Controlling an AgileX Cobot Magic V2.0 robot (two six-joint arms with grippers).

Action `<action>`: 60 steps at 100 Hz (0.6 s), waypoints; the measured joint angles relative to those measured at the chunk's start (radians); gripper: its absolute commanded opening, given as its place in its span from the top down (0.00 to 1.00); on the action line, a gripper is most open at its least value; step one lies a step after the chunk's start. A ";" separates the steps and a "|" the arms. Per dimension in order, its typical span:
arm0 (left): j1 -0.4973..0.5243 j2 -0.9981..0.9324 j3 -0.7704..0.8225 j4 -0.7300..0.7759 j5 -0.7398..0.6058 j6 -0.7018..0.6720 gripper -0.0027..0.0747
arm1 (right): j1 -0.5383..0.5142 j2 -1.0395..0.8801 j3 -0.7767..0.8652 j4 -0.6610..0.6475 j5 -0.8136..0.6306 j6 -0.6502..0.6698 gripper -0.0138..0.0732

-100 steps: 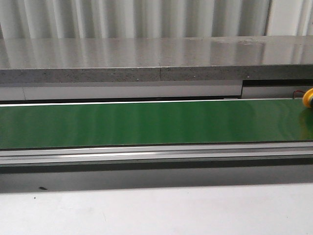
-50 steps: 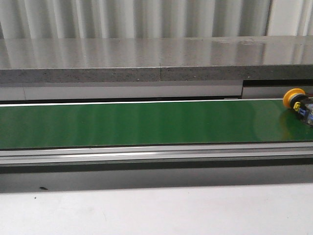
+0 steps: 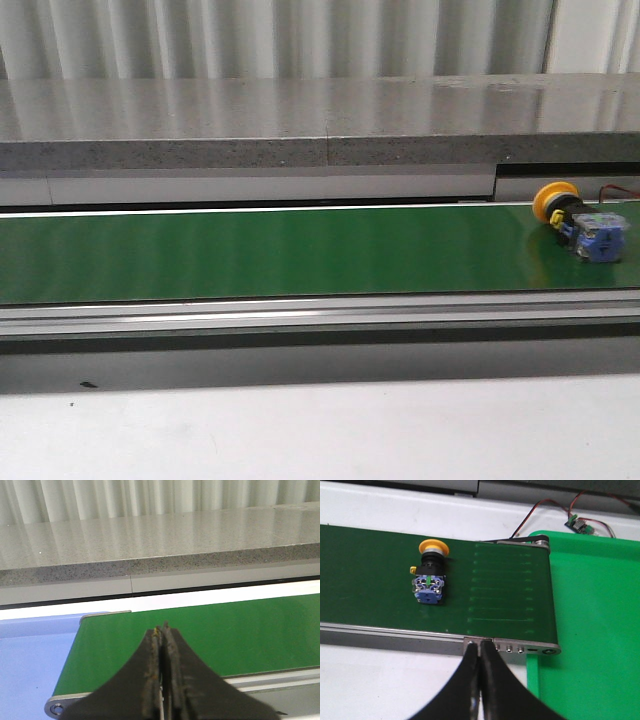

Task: Move button from right to left
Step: 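Let the belt carry the button toward the left gripper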

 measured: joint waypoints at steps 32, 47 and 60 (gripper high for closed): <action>0.000 0.000 0.000 0.000 -0.002 0.000 0.99 | 0.000 -0.362 0.158 0.000 -0.006 0.000 0.92; 0.000 0.000 0.000 0.000 -0.028 0.000 0.99 | 0.000 -0.416 0.163 0.000 -0.008 0.000 0.92; 0.000 0.000 0.000 0.000 -0.103 0.000 0.99 | 0.000 -0.418 0.163 0.000 -0.008 0.000 0.92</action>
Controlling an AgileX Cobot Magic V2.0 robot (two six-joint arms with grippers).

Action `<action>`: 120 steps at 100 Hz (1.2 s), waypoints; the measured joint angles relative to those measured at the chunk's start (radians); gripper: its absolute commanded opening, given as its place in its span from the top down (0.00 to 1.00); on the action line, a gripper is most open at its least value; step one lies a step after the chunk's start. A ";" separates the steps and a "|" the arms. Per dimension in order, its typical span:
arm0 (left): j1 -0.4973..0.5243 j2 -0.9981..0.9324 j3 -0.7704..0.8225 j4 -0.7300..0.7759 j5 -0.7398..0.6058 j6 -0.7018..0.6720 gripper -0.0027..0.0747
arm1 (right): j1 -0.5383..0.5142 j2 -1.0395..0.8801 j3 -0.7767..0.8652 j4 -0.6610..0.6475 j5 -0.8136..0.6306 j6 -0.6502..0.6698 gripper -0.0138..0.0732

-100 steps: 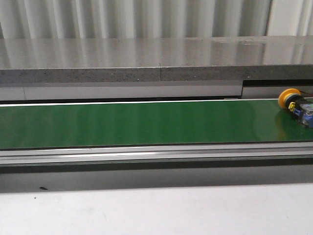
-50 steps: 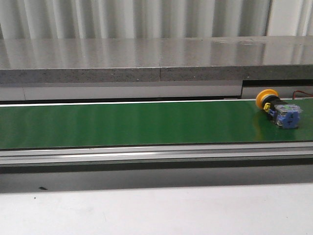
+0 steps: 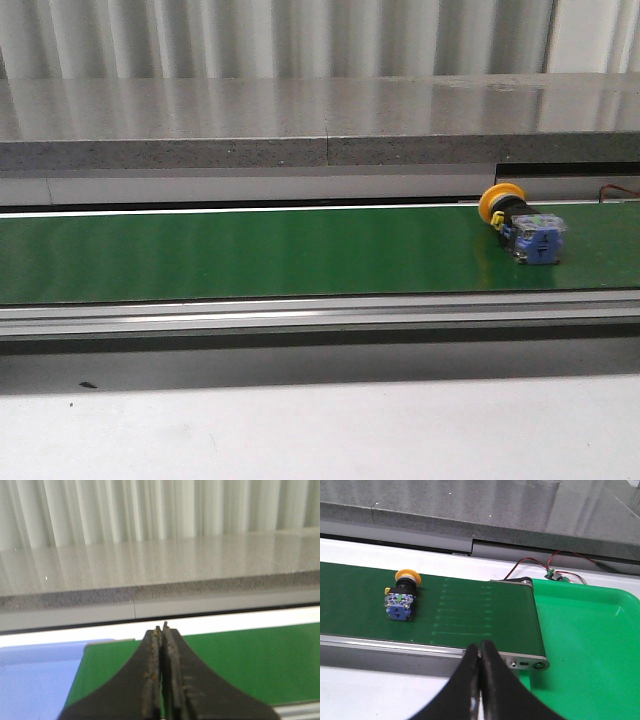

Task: Move button from right to left
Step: 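Let the belt carry the button toward the left gripper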

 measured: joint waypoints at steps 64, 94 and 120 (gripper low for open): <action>0.000 0.371 -0.397 0.020 0.222 0.000 0.99 | 0.000 0.000 0.002 0.000 -0.005 0.000 0.92; 0.000 0.736 -0.607 0.020 0.437 0.000 0.66 | 0.000 0.000 0.002 0.000 -0.005 0.000 0.92; 0.000 0.933 -0.698 -0.005 0.506 0.000 0.06 | 0.000 0.000 0.002 0.000 -0.005 0.000 0.92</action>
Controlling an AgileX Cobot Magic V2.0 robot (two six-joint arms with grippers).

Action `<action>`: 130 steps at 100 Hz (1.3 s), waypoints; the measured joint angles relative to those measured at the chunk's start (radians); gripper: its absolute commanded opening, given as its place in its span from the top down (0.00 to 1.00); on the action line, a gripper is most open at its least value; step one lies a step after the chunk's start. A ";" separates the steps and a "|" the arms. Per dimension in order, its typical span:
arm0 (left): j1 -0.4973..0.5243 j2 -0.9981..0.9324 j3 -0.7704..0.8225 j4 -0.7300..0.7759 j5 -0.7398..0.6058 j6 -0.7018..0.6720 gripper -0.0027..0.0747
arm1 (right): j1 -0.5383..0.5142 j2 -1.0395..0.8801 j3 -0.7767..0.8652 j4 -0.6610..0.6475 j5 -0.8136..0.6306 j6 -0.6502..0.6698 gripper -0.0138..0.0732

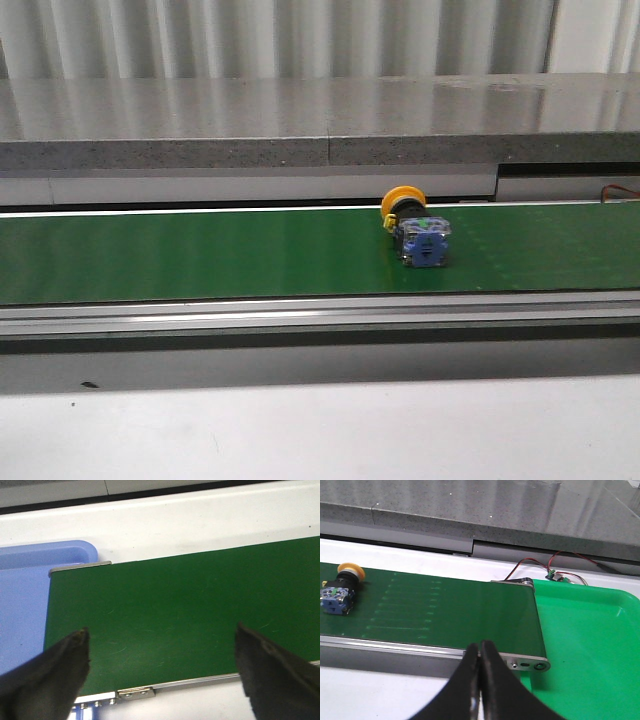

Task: Move button from right to left
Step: 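Let the belt carry the button toward the left gripper, then grasp the button on the belt with the left gripper and lift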

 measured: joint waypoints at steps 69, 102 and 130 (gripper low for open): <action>-0.138 0.294 -0.243 -0.409 0.211 0.000 0.08 | 0.000 0.000 0.000 0.000 0.000 0.000 0.92; -0.336 0.575 -0.471 -0.438 0.287 -0.088 0.08 | 0.000 0.000 0.000 0.000 0.000 0.000 0.92; -0.415 0.769 -0.644 -0.389 0.345 -0.233 0.08 | 0.000 0.000 0.000 0.000 0.000 0.000 0.92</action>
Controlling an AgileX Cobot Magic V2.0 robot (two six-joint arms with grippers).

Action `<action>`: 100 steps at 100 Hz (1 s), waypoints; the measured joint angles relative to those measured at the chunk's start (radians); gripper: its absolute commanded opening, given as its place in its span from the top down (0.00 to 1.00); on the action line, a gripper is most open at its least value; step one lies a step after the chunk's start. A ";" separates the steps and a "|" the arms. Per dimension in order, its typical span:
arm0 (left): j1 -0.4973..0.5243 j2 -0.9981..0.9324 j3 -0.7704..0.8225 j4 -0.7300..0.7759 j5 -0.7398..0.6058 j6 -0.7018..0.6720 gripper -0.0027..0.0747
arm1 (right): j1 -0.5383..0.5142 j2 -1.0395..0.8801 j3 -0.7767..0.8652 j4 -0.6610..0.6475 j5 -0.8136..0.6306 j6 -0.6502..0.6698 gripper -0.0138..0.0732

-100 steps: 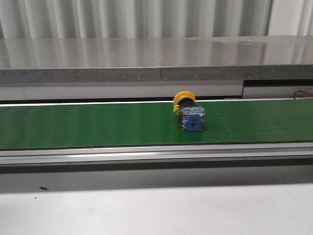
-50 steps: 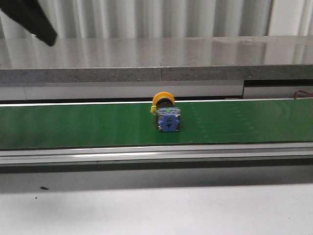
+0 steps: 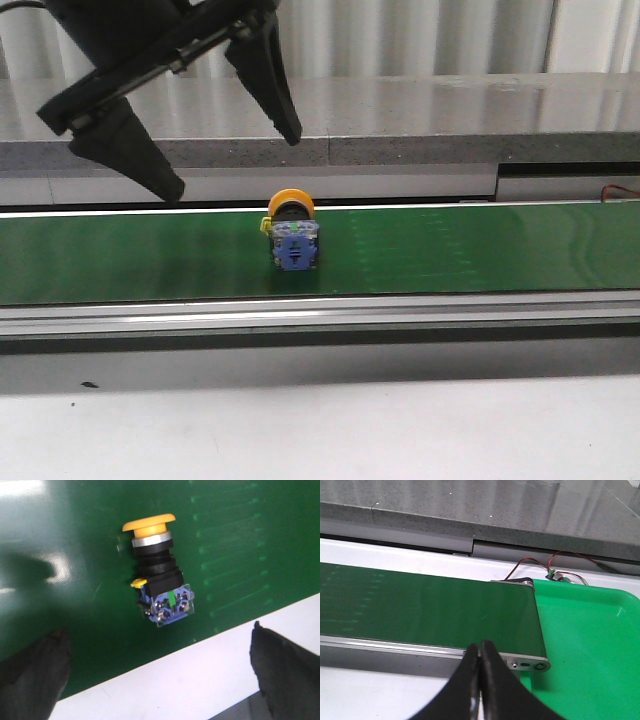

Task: Move button from right to left
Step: 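Grasp the button on the belt with the left gripper and lift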

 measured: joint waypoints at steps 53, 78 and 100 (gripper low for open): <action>-0.043 0.217 -0.178 0.231 0.081 -0.222 0.14 | 0.000 0.000 0.000 0.000 0.000 0.000 0.92; -0.043 0.232 -0.182 0.292 0.099 -0.257 0.85 | 0.000 0.000 0.000 0.000 0.000 0.000 0.92; -0.043 0.224 -0.213 0.315 0.119 -0.261 0.99 | 0.000 0.000 0.000 0.000 0.000 0.000 0.92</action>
